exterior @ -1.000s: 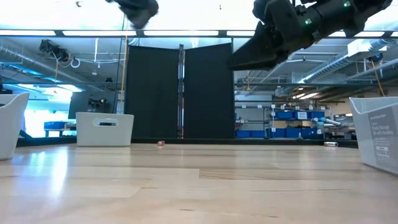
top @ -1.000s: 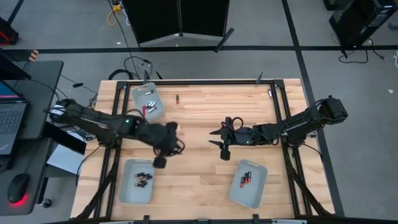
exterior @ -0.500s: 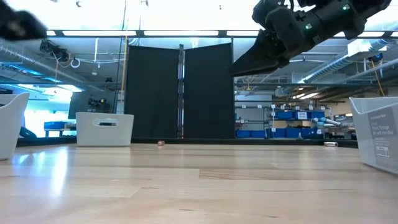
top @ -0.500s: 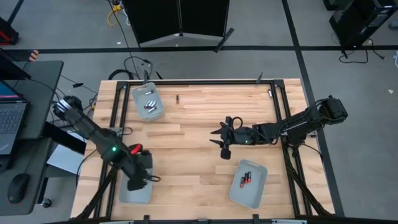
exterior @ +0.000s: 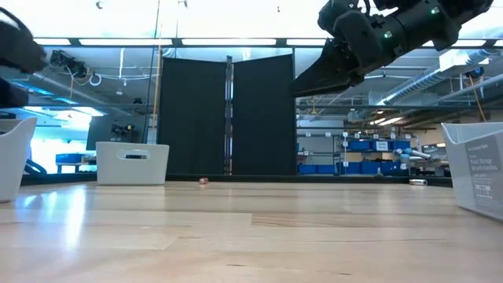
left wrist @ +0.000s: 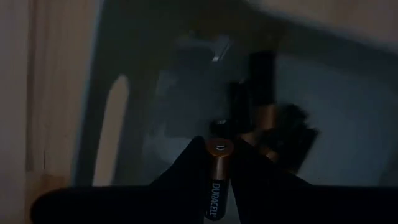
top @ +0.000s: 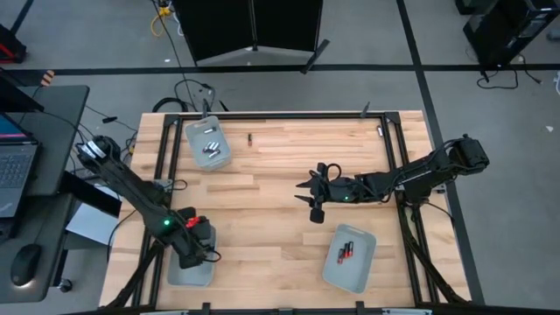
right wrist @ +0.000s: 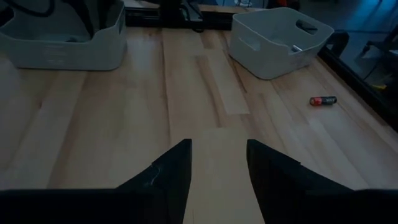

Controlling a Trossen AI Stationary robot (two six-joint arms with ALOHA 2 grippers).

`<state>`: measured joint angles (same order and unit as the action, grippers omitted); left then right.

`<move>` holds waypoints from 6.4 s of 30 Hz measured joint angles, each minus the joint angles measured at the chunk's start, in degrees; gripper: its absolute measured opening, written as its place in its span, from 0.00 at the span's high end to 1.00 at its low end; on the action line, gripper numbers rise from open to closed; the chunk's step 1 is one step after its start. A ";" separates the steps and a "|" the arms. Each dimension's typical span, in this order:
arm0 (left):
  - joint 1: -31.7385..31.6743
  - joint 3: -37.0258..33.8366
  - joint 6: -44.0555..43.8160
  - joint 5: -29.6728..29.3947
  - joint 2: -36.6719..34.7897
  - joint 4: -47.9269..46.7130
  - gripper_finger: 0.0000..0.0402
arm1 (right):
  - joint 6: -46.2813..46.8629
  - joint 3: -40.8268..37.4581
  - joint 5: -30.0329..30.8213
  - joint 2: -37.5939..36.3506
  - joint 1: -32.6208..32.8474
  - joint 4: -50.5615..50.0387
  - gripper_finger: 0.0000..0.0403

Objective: Sort batteries
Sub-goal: Put the black-brown battery into the bottom left gray bin, then put the black-red battery into the bottom right gray bin

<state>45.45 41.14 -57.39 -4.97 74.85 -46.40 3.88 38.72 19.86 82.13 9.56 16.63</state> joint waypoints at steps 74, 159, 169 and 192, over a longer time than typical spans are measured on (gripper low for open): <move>-77.65 21.58 30.13 -10.01 33.56 25.94 0.61 | -0.41 -0.02 -0.02 0.00 0.11 1.24 0.59; -47.91 10.39 48.15 20.63 26.42 101.53 0.89 | 1.02 -13.27 -0.13 -8.50 3.50 39.05 0.69; -47.87 10.36 49.66 20.60 26.42 102.27 0.86 | -0.52 -13.29 -2.61 -8.50 3.52 38.86 0.84; -48.11 2.64 63.76 16.57 14.58 91.06 0.70 | 10.69 9.45 -1.44 -12.28 8.77 -18.54 0.84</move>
<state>-2.66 43.79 6.37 11.59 89.43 44.66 14.57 48.16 18.42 69.85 18.34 -1.91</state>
